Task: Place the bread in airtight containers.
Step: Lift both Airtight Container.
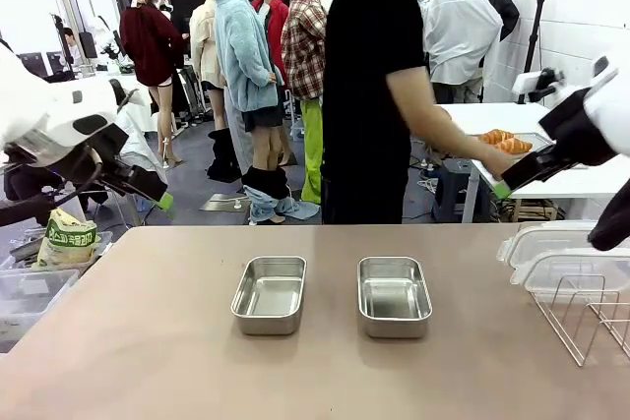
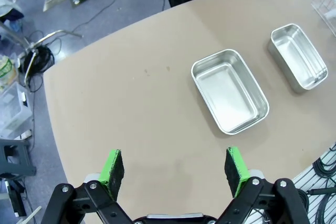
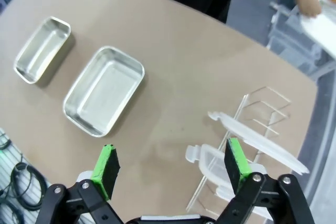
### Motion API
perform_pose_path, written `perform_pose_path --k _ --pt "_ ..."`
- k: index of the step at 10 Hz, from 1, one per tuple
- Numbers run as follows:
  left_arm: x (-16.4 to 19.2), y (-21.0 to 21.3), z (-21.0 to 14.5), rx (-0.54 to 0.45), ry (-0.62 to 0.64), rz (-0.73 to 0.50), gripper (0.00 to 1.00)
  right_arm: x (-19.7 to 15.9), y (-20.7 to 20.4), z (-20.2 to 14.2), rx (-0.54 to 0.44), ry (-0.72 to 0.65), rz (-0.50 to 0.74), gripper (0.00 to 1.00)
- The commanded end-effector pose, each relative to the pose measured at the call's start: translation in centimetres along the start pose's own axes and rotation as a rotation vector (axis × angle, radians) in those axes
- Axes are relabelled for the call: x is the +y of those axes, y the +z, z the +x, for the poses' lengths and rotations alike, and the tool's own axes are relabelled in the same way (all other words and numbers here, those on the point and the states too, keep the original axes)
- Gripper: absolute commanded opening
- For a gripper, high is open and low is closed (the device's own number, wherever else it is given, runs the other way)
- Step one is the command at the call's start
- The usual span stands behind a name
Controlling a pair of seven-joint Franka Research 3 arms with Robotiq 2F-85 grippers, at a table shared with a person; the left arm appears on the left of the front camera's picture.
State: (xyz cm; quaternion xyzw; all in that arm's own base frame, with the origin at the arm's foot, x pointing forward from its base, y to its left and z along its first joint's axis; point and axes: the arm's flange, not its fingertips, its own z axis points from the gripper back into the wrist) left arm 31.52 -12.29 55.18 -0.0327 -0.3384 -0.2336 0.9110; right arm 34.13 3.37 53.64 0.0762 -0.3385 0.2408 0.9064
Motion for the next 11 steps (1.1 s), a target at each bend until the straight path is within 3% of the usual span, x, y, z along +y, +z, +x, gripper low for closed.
perform_pose_path --k 1,2,4,5,11 --pt "-0.1 0.5 -1.5 0.001 -0.009 -0.019 1.00 0.1 0.9 -2.4 -0.037 -0.002 0.006 1.00" --pt "0.1 1.3 -1.8 -0.019 -0.005 -0.004 1.00 -0.3 1.4 -2.6 -0.067 -0.021 -0.002 1.00" --pt "0.3 1.1 -1.8 -0.020 0.041 -0.016 1.00 0.2 0.7 -2.4 -0.032 0.017 0.013 1.00" --pt "0.0 1.5 0.0 -0.020 -0.001 0.004 1.00 -0.9 2.5 -0.1 -0.057 -0.020 -0.019 1.00" --pt "0.0 1.5 0.0 -0.020 -0.001 0.004 1.00 -0.9 2.5 -0.1 -0.057 -0.020 -0.019 1.00"
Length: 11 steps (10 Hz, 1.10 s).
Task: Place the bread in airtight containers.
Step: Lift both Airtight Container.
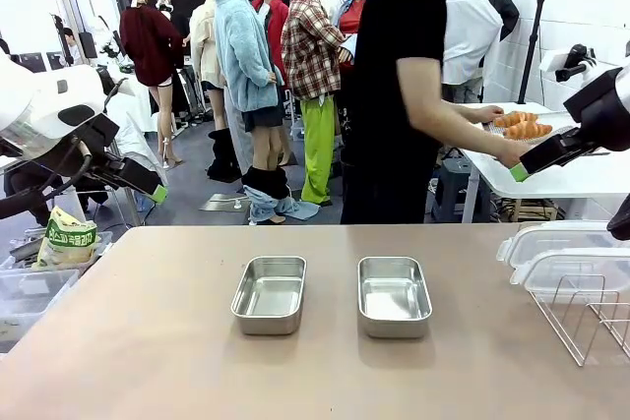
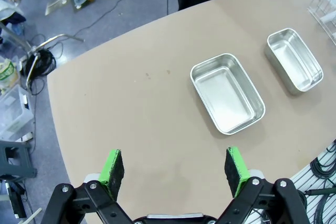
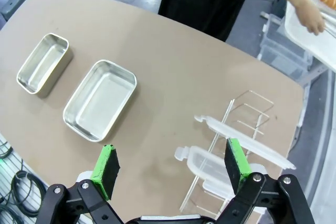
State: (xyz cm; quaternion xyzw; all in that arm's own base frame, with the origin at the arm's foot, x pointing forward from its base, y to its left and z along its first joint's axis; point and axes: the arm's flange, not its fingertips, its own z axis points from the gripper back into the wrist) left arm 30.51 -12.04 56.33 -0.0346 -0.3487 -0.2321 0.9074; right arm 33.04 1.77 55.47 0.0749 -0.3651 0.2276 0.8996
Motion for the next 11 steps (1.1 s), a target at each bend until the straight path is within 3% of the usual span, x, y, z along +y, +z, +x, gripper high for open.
perform_pose_path --k 1,11 --pt "0.11 -0.09 -0.01 0.002 -0.002 0.002 1.00 0.04 -0.04 0.04 -0.002 -0.004 0.004 1.00" --pt "0.11 -0.09 -0.01 0.002 -0.002 0.002 1.00 0.04 -0.04 0.04 -0.002 -0.004 0.004 1.00"
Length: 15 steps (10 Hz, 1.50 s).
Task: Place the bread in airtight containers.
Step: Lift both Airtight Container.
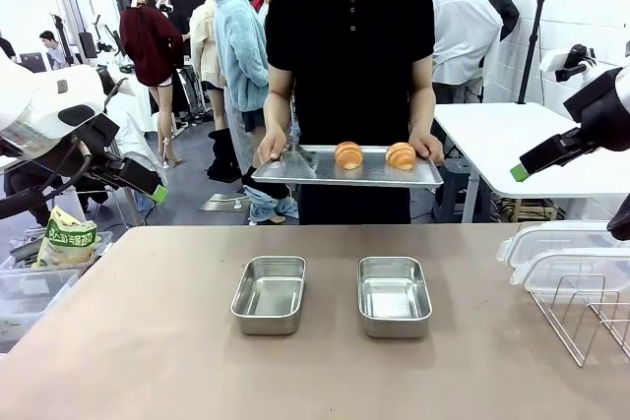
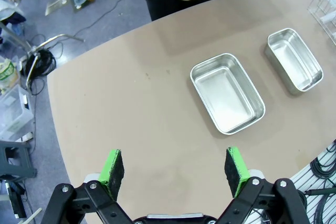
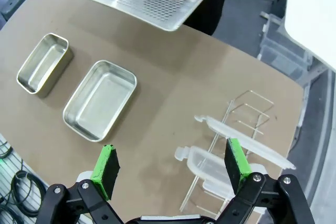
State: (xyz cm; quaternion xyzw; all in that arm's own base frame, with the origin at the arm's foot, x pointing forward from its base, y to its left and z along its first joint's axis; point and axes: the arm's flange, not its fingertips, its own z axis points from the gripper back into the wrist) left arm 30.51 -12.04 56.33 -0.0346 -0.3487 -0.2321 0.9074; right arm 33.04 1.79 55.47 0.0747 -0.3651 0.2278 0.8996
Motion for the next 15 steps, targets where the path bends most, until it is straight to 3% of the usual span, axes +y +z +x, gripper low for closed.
perform_pose_path --k 1,15 --pt "0.11 -0.09 -0.01 0.002 -0.002 0.002 1.00 0.02 -0.04 0.04 -0.002 -0.005 0.004 1.00" --pt "0.11 -0.09 -0.01 0.002 -0.002 0.002 1.00 0.02 -0.04 0.04 -0.002 -0.005 0.004 1.00"
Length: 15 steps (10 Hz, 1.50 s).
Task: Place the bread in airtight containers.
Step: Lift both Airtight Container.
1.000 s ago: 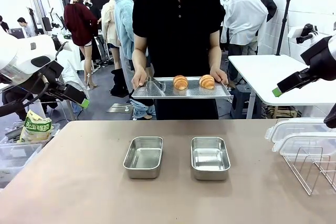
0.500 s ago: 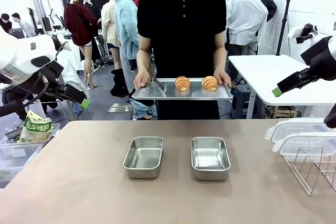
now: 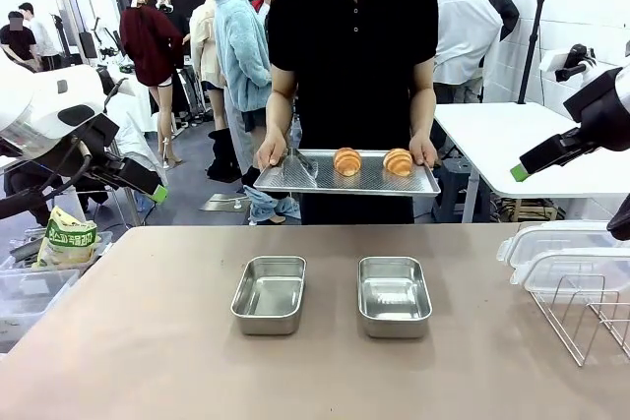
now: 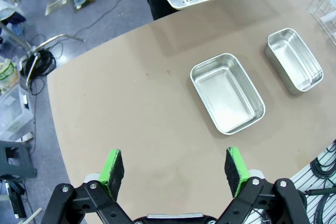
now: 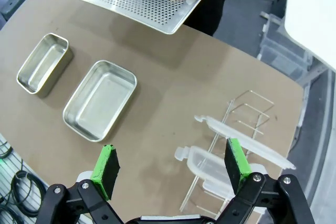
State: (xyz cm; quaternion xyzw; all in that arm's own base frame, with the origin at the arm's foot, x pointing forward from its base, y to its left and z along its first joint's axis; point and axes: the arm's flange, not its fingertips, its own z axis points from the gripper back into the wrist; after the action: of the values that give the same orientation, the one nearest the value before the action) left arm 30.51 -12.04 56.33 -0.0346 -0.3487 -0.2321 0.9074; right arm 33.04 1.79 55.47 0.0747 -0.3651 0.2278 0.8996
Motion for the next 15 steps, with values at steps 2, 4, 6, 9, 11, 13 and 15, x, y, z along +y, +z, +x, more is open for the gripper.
perform_pose_path --k 2,4,6,9,11,13,15 --pt "0.0 0.0 0.0 0.000 0.000 0.000 1.00 0.0 0.0 0.0 0.000 0.000 0.000 1.00" --pt "-0.2 -3.8 1.9 0.093 0.181 -0.113 1.00 3.6 -4.1 2.6 0.045 -0.060 0.052 1.00" --pt "-0.8 -7.8 2.9 0.169 0.339 -0.138 1.00 7.2 -8.1 3.7 0.131 -0.128 0.027 1.00" --pt "-0.5 -13.8 3.4 0.305 0.535 -0.133 1.00 9.8 -15.2 3.2 0.368 -0.221 -0.043 1.00" --pt "0.5 -16.7 3.2 0.379 0.586 -0.104 1.00 10.3 -19.2 2.0 0.470 -0.256 -0.095 1.00" --pt "1.1 -18.4 3.0 0.424 0.607 -0.023 1.00 10.5 -21.6 0.7 0.547 -0.303 -0.133 1.00" --pt "0.6 -19.6 2.7 0.491 0.618 0.027 1.00 10.2 -22.4 0.0 0.570 -0.336 -0.132 1.00"
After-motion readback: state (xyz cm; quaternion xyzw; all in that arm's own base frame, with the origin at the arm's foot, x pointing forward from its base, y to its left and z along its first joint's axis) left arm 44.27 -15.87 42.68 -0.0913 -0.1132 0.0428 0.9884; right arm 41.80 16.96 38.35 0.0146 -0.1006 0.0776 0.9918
